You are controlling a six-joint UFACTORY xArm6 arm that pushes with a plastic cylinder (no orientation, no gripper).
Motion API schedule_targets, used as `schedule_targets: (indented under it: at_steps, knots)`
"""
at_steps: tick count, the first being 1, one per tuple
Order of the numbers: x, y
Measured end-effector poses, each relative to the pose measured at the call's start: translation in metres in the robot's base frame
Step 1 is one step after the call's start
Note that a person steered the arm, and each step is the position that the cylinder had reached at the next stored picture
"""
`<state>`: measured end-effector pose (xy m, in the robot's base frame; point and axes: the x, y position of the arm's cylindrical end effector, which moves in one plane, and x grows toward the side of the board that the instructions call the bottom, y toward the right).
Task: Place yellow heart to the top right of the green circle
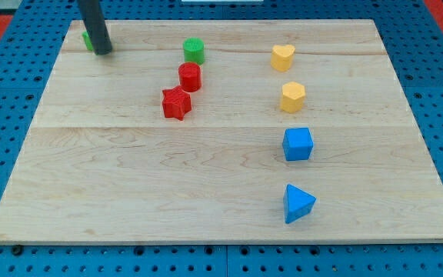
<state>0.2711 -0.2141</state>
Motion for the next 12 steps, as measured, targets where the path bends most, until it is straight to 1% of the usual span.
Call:
schedule_targets:
  at_steps: [1,4,6,7,8,9,10,11,12]
  knots:
    - [0.005,0.012]
    - [0.006,0.014]
    - [0.052,0.028]
    - [0.044,0.043]
    - [0.062,0.064]
    - [0.119,0.068]
    - [0.142,0.056]
    - [0.168,0.060]
    - [0.234,0.107]
